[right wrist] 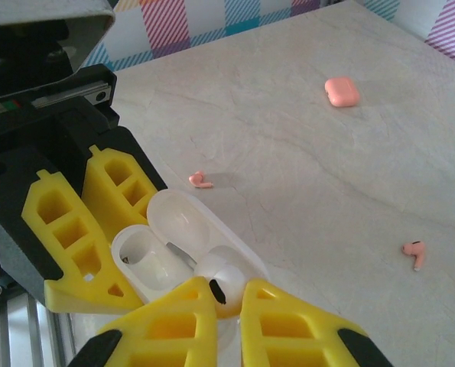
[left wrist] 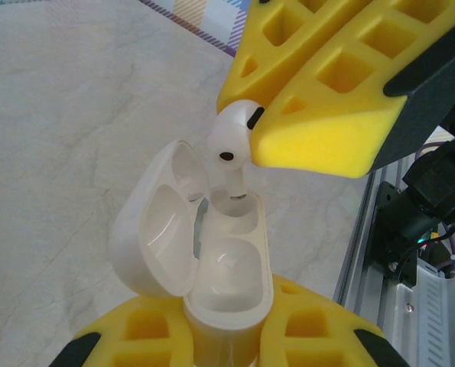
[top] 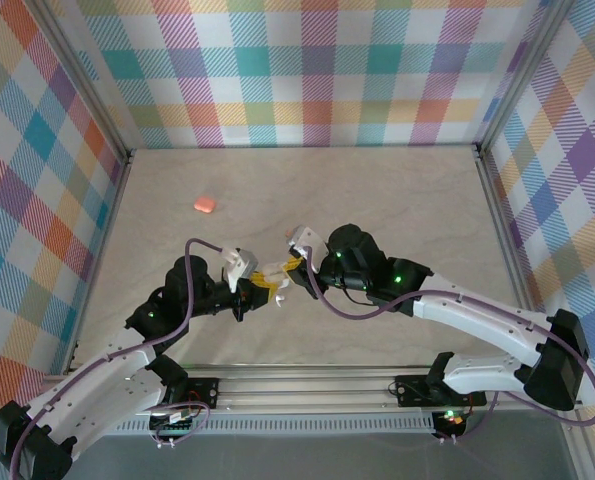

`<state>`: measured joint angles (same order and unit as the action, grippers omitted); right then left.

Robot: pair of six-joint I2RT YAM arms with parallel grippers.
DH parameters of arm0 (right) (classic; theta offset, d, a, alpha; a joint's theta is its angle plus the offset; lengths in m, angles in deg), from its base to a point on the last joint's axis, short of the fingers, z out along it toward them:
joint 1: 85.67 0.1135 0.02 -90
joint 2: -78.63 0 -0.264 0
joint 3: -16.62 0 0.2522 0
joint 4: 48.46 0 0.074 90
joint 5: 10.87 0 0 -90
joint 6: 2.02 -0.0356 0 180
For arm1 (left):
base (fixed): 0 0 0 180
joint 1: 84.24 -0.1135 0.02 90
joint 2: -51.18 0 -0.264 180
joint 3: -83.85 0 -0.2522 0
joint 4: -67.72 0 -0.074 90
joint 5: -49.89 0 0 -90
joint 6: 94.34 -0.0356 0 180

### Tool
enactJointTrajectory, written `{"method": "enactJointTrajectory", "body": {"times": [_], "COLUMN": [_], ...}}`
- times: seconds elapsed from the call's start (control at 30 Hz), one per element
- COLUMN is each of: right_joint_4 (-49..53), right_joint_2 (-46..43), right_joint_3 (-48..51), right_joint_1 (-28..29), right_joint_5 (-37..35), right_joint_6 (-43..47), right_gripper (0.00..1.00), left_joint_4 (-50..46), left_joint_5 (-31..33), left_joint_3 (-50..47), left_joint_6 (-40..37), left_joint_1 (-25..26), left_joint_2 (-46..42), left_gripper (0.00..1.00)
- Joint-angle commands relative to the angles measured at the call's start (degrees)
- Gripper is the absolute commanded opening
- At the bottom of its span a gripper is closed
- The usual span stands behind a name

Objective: Insert the wireless bluetooth earbuds into the charging case

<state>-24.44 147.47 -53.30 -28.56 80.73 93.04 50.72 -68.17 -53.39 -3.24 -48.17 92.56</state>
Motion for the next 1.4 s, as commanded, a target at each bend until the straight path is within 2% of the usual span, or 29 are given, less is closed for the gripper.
{"method": "enactJointTrajectory", "body": {"times": [0.0, 0.6, 1.03, 1.37], "right_joint_4": [-1.79, -0.69, 1.57, 4.2], "right_joint_2": [-0.96, -0.58, -0.46, 0.6], "right_joint_3": [0.44, 0.61, 0.79, -0.59], "right_joint_1": [0.4, 0.43, 0.38, 0.44], "right_joint_5": [0.87, -1.53, 5.46, 8.23], "right_joint_6": [2.49, 5.73, 4.26, 3.33], "right_gripper": [0.12, 0.12, 0.12, 0.2], "left_joint_4": [3.24, 3.32, 4.22, 4.55], "left_joint_5": [-1.24, -1.61, -1.76, -1.54], "left_joint_3": [1.42, 1.82, 2.47, 2.38], "left_joint_6": [1.01, 1.4, 2.06, 2.41], "left_joint_1": [-0.23, -0.22, -0.28, -0.22], "left_joint_2": [-0.69, -0.95, -0.25, -0.07], "left_gripper": [0.0, 0.0, 0.0, 0.0]}}
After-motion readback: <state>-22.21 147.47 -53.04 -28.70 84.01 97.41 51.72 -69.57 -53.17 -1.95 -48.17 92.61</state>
